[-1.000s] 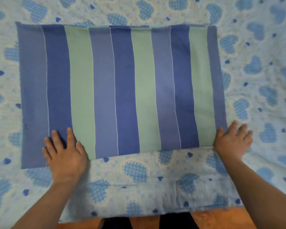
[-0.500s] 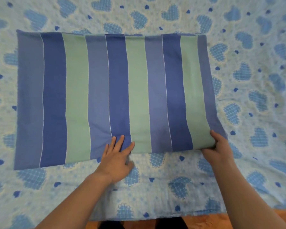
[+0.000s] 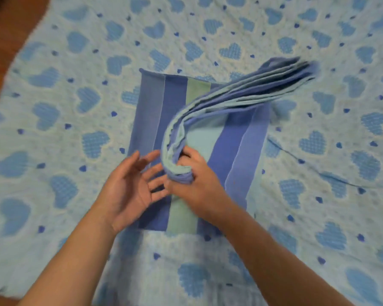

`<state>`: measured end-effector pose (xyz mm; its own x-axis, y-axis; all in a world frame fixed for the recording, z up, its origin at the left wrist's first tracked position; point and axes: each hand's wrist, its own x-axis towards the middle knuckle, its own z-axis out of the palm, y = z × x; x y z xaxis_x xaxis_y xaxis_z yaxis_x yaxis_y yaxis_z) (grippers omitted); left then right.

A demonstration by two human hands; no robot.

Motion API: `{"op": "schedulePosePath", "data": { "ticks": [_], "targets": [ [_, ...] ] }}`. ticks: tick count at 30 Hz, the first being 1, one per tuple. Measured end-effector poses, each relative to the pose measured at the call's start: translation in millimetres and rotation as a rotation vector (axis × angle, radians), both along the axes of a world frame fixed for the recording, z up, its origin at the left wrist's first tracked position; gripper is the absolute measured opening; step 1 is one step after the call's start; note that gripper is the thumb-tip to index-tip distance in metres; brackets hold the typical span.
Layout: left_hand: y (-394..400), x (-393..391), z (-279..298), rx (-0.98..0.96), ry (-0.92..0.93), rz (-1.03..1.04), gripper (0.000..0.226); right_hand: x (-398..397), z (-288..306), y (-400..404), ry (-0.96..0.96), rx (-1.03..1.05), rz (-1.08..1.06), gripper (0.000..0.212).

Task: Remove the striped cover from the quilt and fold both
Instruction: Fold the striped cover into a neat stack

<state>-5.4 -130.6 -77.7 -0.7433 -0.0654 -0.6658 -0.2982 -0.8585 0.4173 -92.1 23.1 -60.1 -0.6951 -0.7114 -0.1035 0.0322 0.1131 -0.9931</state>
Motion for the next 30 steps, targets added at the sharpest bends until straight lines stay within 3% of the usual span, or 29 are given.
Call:
{"op": "schedulePosePath", "data": {
  "ticks": [2,3,5,6,8,10,12,16,18,20,21,23,25,27,30],
  "targets": [
    [-29.6,24.7,-23.1,0.037,-0.073,0.052,0.043,38.2,-34.6,-53.3,0.18,0.182,0.187,0.021],
    [-36.9,35.5,-34.4,0.021,-0.148,0.055,0.038,52.5,-51.2,-68.9,0.249,0.292,0.325,0.027],
    [-40.7,53.2,-63.9,-0.156,-0.339,0.027,0.022,67.3,-73.0,-82.7,0.241,0.44,0.527,0.032],
    [-39.2,58.9,-76.7,-0.285,-0.409,-0.012,0.019,63.5,-79.7,-84.6,0.181,0.48,0.523,0.03],
    [-36.7,64.5,-99.0,-0.546,-0.479,-0.138,0.023,35.0,-89.8,-89.6,0.067,0.568,0.34,0.026],
    [-31.5,69.1,-108.3,-0.812,-0.508,-0.287,0.027,-14.6,-93.6,-100.1,0.153,0.718,0.067,0.03],
    [-27.6,79.2,-111.8,-0.942,-0.459,-0.381,0.044,-68.4,-91.9,-119.6,0.221,0.827,-0.086,0.048],
    [-35.5,83.2,-111.4,-0.791,-0.415,-0.336,0.035,-138.3,-90.8,-178.8,0.367,0.914,0.061,0.074],
    [-46.4,82.0,-112.6,-0.615,-0.47,-0.277,0.018,-141.4,-97.0,-207.0,0.45,0.921,0.223,0.072],
    [-56.3,85.0,-110.7,-0.555,-0.503,-0.342,0.008,-131.1,-102.7,-217.6,0.453,0.887,0.334,0.066],
    [-60.8,87.3,-111.4,-0.638,-0.485,-0.451,0.009,-122.1,-102.9,-211.3,0.466,0.886,0.315,0.063],
    [-63.2,93.5,-108.6,-0.932,-0.47,-0.738,0.022,-102.1,-98.0,-170.9,0.528,0.893,0.08,0.054],
    [-58.8,95.5,-103.4,-1.389,-0.491,-0.779,0.026,-75.2,-92.6,-96.9,0.566,0.976,-0.237,0.044],
    [-55.6,89.0,-104.5,-1.518,-0.471,-0.642,0.033,-41.2,-93.9,-9.8,0.379,1.093,-0.505,0.033],
    [-61.0,73.1,-111.6,-1.118,-0.485,-0.38,0.042,9.3,-100.6,80.8,-0.274,0.949,-0.729,0.038]
  ]
}}
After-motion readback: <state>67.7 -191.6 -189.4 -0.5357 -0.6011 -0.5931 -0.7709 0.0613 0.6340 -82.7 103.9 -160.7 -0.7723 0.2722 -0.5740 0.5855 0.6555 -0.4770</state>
